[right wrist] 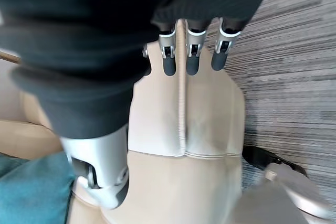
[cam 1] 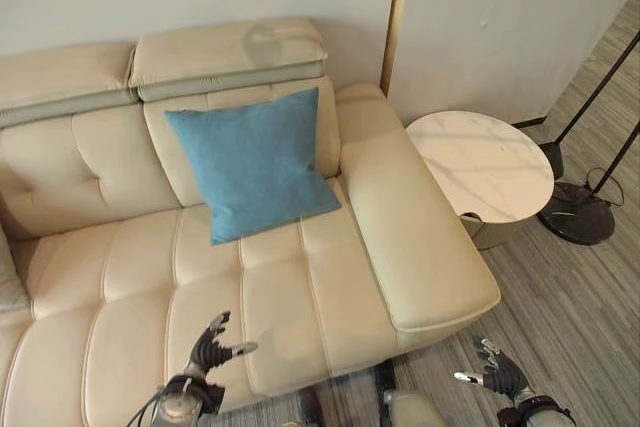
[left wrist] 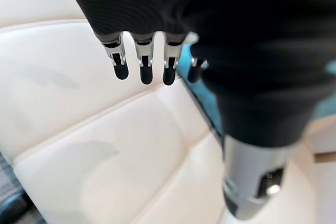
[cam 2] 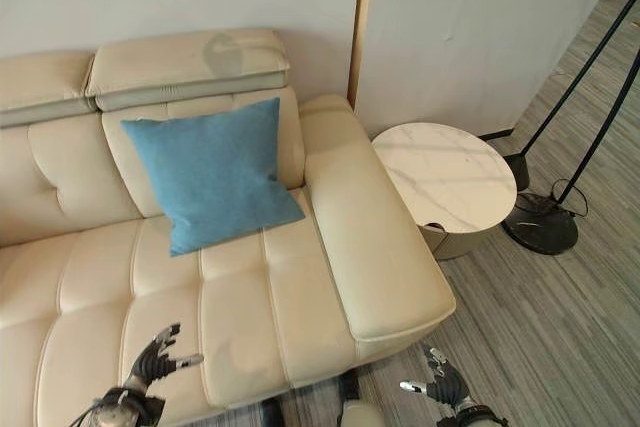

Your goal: Pick up all the scattered cushions and arrange them neatly on the sofa.

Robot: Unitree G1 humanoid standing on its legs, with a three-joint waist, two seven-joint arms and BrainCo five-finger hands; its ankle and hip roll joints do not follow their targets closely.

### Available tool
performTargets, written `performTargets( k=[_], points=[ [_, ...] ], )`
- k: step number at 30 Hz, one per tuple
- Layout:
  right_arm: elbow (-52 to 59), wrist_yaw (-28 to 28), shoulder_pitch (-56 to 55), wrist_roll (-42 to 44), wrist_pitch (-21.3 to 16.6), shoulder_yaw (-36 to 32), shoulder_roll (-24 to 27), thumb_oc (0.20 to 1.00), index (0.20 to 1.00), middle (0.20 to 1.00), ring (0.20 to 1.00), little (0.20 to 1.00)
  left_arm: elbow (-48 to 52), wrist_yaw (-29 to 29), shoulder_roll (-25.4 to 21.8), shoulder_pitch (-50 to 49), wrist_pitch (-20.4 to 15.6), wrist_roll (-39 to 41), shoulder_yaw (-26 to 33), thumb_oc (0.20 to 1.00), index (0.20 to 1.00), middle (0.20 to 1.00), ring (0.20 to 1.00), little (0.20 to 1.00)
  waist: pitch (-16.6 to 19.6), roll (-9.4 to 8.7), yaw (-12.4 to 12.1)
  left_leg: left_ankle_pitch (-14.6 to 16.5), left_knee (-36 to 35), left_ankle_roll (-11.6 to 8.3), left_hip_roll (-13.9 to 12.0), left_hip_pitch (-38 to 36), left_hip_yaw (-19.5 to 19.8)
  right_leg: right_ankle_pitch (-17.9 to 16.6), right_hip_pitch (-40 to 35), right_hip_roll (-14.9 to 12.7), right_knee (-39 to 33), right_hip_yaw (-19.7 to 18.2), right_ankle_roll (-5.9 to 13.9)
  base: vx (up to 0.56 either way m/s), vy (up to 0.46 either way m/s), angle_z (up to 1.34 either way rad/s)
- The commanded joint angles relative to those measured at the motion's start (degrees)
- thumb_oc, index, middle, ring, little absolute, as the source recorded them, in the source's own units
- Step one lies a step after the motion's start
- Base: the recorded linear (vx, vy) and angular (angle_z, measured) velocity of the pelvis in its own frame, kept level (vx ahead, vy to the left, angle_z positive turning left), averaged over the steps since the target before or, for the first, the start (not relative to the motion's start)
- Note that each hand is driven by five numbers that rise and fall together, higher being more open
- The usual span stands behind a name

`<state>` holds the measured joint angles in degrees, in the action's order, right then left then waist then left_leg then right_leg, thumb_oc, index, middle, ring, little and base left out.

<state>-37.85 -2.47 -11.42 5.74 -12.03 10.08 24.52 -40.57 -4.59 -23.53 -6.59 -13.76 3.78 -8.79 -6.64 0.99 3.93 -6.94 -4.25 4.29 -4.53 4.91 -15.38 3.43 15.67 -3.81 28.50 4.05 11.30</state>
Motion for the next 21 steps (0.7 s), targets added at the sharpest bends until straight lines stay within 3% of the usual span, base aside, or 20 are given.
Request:
performTargets(
  k=[1, 2, 5, 8, 10, 12, 21],
  points=[
    [3.1, 1.0, 3.1, 1.8, -1.4, 0.1, -0.7, 1.0, 1.0, 1.0, 1.0, 1.0, 0.7, -1.8, -2.4, 0.7, -1.1, 0.6, 2.1, 1.0, 1.0, 1.0, 1.0, 1.0, -1.5, -3.11, -1.4, 2.1, 0.2, -6.29, 1.4, 0.5, 4.2, 2.1, -10.1, 1.7, -9.0, -1.1, -2.63, -0.29, -0.292, 0.19],
    [3.1, 1.5, 3.2, 1.6, -1.3, 0.5, -0.6, 1.0, 1.0, 1.0, 1.0, 1.0, 1.1, -1.8, -1.9, 0.3, -1.2, 0.9, 2.1, 1.0, 1.0, 1.0, 1.0, 1.0, -0.7, -4.04, -2.2, 0.3, 0.5, -7.27, 1.2, 3.4, 5.2, 4.8, -14.1, 2.6, -18.7, -1.1, -4.34, -0.26, -0.259, 0.33],
    [3.6, 1.9, 3.7, 1.3, -1.3, 0.9, 0.2, 1.0, 1.0, 1.0, 1.0, 1.0, 1.0, -1.9, -0.9, 0.2, -1.0, 1.6, 2.5, 1.0, 1.0, 1.0, 1.0, 1.0, -1.4, -4.43, -2.9, -2.7, 1.8, -9.34, 0.1, 7.7, 6.8, 4.1, -14.2, 4.1, -23.4, -2.6, -5.65, -0.27, -0.159, 0.24],
    [3.7, 1.9, 3.2, 1.3, -1.4, 0.4, 0.9, 1.0, 1.0, 1.0, 1.0, 1.0, -0.2, -1.2, -0.1, 0.3, -1.2, 1.1, 1.8, 1.0, 1.0, 1.0, 1.0, 1.0, -1.0, -4.79, -2.3, 0.4, 3.5, -8.24, 1.5, 7.2, 8.5, 2.8, -14.3, 3.3, -25.7, -1.1, -5.6, -0.21, -0.05, 0.08],
    [3.7, 1.8, 2.9, 1.3, -1.4, 0.3, 1.0, 1.0, 1.0, 1.0, 1.0, 1.0, -0.1, -1.2, 0.1, 0.2, -1.1, 0.9, 1.7, 1.0, 1.0, 1.0, 1.0, 1.0, -0.7, -4.87, -1.9, 0.8, 4.0, -8.31, 1.9, 6.8, 9.2, 2.5, -14.4, 3.2, -26.2, -0.9, -5.6, -0.1, -0.009, 0.37],
    [3.0, 2.1, 3.5, 1.4, -1.3, 0.7, 1.4, 1.0, 1.0, 1.0, 1.0, 1.0, 0.6, -1.8, -0.1, 0.0, -1.1, 1.2, 2.1, 1.0, 1.0, 1.0, 1.0, 1.0, -1.3, -5.59, -2.3, 2.7, 9.1, -8.46, 3.8, 8.6, 14.3, 1.8, -14.0, 3.4, -26.2, -2.4, -6.23, -0.14, 0.003, 0.18],
    [1.2, 1.7, 1.9, 2.1, -0.6, -0.2, -0.5, 1.0, 1.0, 1.0, 1.0, 1.0, -1.5, -1.5, -0.5, 0.2, -0.5, 0.4, 2.2, 1.0, 1.0, 1.0, 1.0, 1.0, 1.5, -5.87, -1.2, 3.7, 3.6, -7.11, 4.4, 2.1, 14.2, 3.6, -15.2, 3.0, -22.3, -0.9, -5.98, 0.09, 0.049, 0.03]
  ],
)
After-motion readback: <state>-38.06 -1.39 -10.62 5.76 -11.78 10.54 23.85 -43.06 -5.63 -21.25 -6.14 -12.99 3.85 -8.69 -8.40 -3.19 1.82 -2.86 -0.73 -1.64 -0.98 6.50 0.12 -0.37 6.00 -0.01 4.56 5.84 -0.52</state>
